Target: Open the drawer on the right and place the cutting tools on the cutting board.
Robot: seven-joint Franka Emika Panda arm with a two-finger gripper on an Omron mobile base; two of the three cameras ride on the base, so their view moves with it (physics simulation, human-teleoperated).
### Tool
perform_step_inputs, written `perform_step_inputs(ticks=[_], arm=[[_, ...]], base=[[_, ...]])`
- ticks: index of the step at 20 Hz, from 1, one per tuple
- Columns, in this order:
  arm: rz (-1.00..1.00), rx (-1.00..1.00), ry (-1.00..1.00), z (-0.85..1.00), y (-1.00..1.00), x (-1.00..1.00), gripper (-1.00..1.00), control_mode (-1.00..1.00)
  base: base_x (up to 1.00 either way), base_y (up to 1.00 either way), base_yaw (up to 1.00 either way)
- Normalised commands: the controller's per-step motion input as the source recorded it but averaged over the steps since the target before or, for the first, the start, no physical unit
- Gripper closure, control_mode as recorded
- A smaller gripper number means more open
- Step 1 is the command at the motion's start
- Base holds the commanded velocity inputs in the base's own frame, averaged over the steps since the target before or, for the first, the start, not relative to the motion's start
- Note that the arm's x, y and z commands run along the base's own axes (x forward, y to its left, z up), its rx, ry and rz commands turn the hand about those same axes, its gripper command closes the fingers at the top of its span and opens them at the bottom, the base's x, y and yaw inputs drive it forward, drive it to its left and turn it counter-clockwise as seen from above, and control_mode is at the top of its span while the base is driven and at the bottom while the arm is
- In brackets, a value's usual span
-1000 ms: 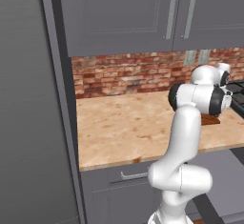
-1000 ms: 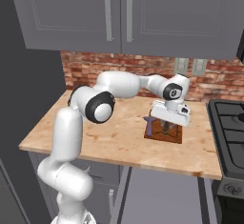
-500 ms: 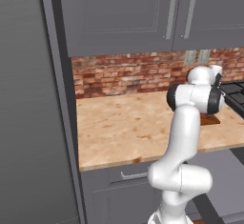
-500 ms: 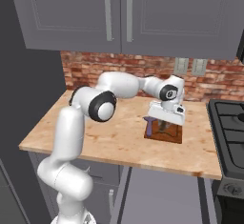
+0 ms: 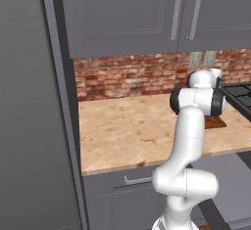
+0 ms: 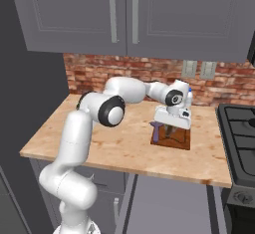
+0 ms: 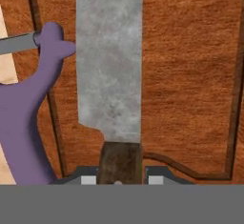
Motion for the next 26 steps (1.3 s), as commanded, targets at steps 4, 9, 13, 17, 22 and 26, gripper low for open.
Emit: perform_step_inputs(ticks=[4,9,13,17,22,26], arm=[[0.0,0.0,0.0,-0.13,-0.01,0.31,1.0,-1.0],[0.04,0.0,-0.01,-0.15,-0.07,0.2,-1.0,-1.0],[0.05,0.0,0.0,-0.07,-0.08,0.1,-1.0,-1.0],[0.0,0.0,0.0,0.0,0.0,0.0,-1.0,-1.0],[0.0,0.0,0.0,0.0,0.0,-0.01,-1.0,-1.0],[0.0,0.0,-0.08,0.19,0.03,-0.46,-1.0,-1.0]], base=[[0.0,0.0,0.0],[0.0,0.0,0.0],[0.0,0.0,0.0],[0.0,0.0,0.0],[0.0,0.0,0.0],[0.0,0.0,0.0]])
